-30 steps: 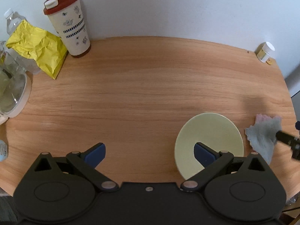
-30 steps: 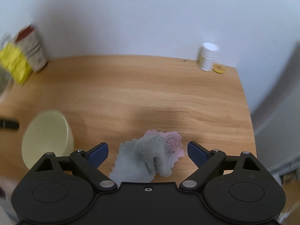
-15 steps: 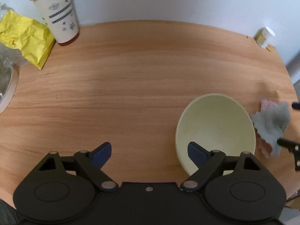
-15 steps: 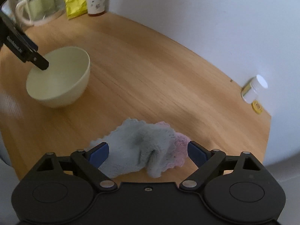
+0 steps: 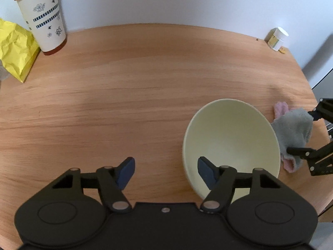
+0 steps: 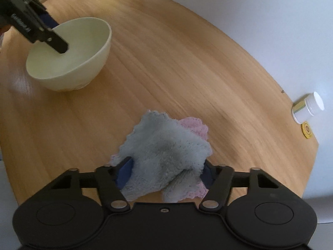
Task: Clean bowl
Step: 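Grasp the grey-blue cloth with the right tool and lift it, then grasp the bowl rim with the left tool while the right tool carries the cloth into the bowl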
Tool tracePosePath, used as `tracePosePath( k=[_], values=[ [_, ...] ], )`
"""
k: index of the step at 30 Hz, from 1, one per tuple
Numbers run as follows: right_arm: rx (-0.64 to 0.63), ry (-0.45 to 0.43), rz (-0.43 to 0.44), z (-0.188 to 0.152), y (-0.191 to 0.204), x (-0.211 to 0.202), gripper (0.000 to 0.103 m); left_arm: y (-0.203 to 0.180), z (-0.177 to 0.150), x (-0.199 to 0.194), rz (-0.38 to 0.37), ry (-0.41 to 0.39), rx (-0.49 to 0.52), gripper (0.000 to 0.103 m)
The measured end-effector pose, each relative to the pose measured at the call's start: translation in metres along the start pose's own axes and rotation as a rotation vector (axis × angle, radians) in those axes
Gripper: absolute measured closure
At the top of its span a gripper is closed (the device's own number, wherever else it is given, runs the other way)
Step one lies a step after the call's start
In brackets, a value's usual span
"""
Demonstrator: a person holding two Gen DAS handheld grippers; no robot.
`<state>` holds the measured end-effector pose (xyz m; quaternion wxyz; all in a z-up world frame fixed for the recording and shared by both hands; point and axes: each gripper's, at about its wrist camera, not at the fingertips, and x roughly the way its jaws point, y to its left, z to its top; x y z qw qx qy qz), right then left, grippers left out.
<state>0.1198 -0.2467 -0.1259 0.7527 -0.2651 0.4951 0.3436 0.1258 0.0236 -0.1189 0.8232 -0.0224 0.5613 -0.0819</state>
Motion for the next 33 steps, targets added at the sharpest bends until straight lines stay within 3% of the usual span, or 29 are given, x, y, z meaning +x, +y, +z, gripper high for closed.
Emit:
tracePosePath(
  k=[3,7,12,14,17,24,30,33],
  values=[
    [0.030,0.009,-0.004,0.001,-0.001,-0.003,0.065,0.000,0.001,0.002,-0.032,0.005,-0.026,0.045],
    [0.098,0.026,0.012,0.007,-0.003,-0.006,0.071,0.001,0.003,0.008,-0.056,0.037,-0.052,0.054],
    [0.226,-0.032,0.063,0.015,-0.010,-0.025,0.072,0.000,0.003,0.011,-0.081,0.050,-0.058,0.058],
    [0.275,-0.081,0.091,0.020,-0.009,-0.042,0.072,-0.001,0.003,0.013,-0.080,0.057,-0.065,0.066],
    [0.292,-0.151,0.121,0.027,-0.005,-0.065,0.072,0.002,0.003,0.014,-0.061,0.044,-0.092,0.067],
    [0.232,-0.246,0.178,0.057,0.010,-0.085,0.072,0.008,0.002,0.021,-0.102,0.084,-0.121,0.069],
    [0.142,-0.232,0.259,0.083,0.026,-0.072,0.072,0.006,0.000,0.023,-0.123,0.091,-0.086,0.070],
    [0.074,-0.186,0.269,0.097,0.037,-0.058,0.072,0.006,-0.001,0.023,-0.139,0.089,-0.075,0.077]
  ],
)
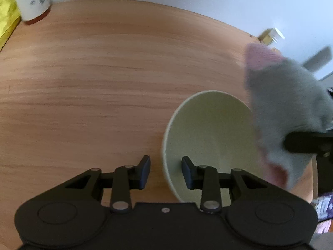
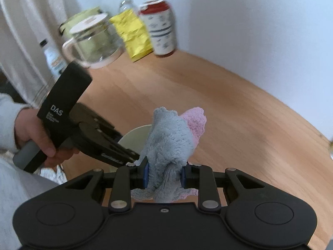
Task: Clean bowl
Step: 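Grasp the bowl rim with the left tool while the right tool carries the cloth into the bowl, then wipe the bowl interior with the cloth in the right tool while the left tool holds the rim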
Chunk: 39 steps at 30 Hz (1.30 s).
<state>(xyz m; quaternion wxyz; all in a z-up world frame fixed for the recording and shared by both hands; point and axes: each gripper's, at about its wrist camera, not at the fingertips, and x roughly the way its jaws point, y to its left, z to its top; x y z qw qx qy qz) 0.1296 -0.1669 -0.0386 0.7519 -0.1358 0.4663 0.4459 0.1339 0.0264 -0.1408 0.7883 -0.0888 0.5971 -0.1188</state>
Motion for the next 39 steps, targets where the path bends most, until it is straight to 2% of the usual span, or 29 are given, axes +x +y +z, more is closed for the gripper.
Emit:
tracePosePath(
  k=[2,12,18,25,30,39],
  values=[
    [-0.048,0.041,-0.008,0.005,0.005,0.012,0.072,0.003,0.000,0.000,-0.028,0.003,-0.013,0.087],
    [-0.334,0.228,-0.043,0.028,0.031,0.062,0.072,0.009,-0.002,-0.005,-0.064,-0.002,0.026,0.091],
    [-0.524,0.297,0.016,0.033,0.047,0.077,0.072,0.005,0.001,-0.003,-0.077,0.017,0.099,0.091],
    [-0.661,0.335,0.047,0.041,0.050,0.091,0.073,0.003,0.009,0.002,-0.087,0.039,0.176,0.091],
    [-0.607,0.335,0.043,0.046,0.046,0.098,0.073,-0.010,0.011,0.008,-0.079,0.030,0.173,0.090],
    [-0.295,0.289,-0.007,0.044,0.024,0.093,0.074,-0.017,0.010,0.010,-0.073,0.025,0.128,0.089]
  ],
)
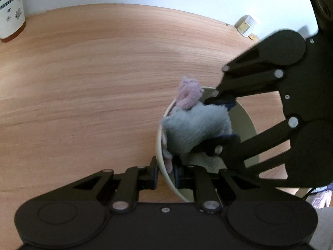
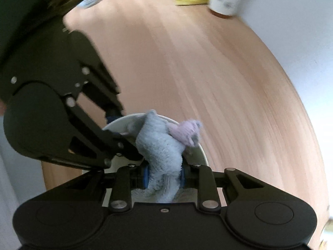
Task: Clean bowl
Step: 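Wipe the bowl interior with the cloth in the right tool while the left tool holds the rim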
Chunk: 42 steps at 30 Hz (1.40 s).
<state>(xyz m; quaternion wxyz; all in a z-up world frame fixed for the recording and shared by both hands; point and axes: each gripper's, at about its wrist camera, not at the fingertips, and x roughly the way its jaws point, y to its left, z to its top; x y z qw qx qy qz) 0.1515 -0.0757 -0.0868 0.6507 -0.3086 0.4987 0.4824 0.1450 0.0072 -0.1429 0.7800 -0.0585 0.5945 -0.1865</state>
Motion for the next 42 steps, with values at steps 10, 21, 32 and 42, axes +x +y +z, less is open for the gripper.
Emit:
tracePosePath(
  k=[10,21,32,42],
  values=[
    [0.011,-0.041,-0.053,-0.018,0.012,-0.024,0.049,-0.007,0.006,0.007,0.008,0.016,-0.046,0.089],
    [-0.229,-0.189,-0.070,-0.029,0.032,-0.061,0.052,-0.014,0.002,-0.015,0.008,0.032,-0.021,0.089],
    [-0.406,-0.038,-0.024,0.005,0.028,-0.007,0.078,-0.009,0.003,-0.034,0.000,0.024,-0.015,0.090],
    [-0.347,-0.002,-0.068,0.006,0.034,0.007,0.084,-0.020,0.001,-0.044,0.026,0.025,0.002,0.090]
  ],
)
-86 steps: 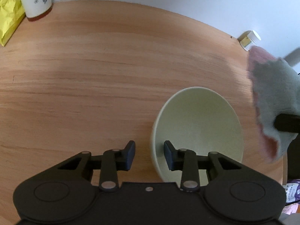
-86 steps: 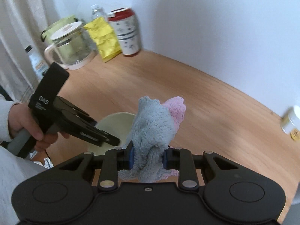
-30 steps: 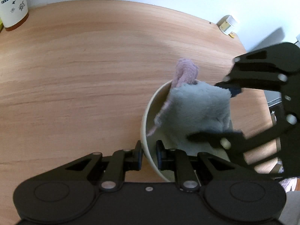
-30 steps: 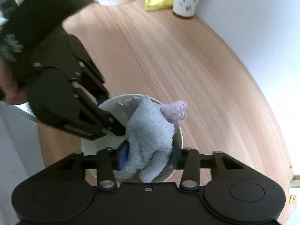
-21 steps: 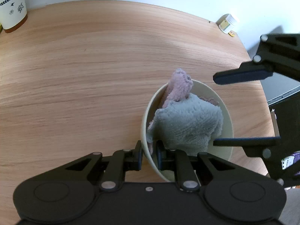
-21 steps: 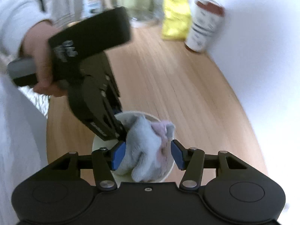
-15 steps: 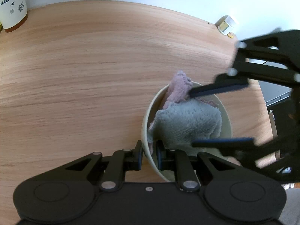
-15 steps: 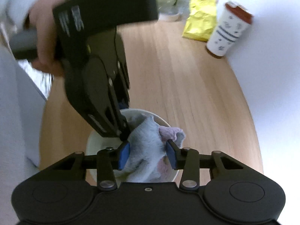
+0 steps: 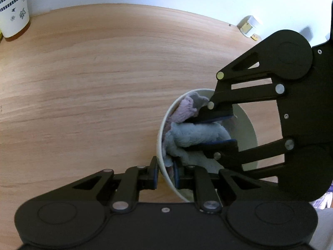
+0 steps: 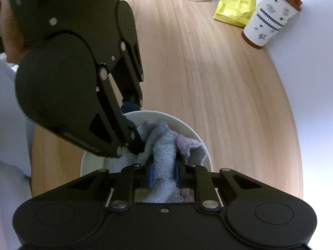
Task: Clean bowl
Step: 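Wipe the bowl interior with the cloth in the right tool while the left tool holds the rim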
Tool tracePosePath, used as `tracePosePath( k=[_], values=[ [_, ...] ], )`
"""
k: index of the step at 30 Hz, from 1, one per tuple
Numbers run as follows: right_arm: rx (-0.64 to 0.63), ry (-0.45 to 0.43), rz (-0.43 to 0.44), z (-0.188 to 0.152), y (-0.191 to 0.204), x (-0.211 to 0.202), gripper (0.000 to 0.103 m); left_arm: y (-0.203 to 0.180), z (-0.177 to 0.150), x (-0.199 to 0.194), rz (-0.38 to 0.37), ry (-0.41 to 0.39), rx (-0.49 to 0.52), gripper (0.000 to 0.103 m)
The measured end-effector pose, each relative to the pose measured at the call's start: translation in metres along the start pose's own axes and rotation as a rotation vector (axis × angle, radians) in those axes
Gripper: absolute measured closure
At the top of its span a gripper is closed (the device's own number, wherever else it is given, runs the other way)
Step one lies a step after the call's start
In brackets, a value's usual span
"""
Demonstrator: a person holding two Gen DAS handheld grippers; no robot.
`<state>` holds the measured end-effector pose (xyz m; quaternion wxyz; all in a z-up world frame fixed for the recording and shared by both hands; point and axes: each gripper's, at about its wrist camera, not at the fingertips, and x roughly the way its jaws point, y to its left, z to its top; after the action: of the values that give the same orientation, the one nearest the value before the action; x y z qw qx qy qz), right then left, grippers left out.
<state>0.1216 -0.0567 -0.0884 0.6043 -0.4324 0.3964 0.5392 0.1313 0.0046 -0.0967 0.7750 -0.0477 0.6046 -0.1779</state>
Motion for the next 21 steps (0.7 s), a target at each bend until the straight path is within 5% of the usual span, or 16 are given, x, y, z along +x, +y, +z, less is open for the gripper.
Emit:
tracePosePath(
  k=[15,21],
  values=[
    [0.193,0.190,-0.077,-0.013,0.004,-0.018,0.089,-0.031,-0.003,-0.021,0.050,-0.012,-0.036,0.090],
    [0.342,0.238,0.034,-0.018,-0.018,-0.017,0.087,-0.039,-0.003,-0.031,0.034,-0.006,-0.063,0.091]
  ],
)
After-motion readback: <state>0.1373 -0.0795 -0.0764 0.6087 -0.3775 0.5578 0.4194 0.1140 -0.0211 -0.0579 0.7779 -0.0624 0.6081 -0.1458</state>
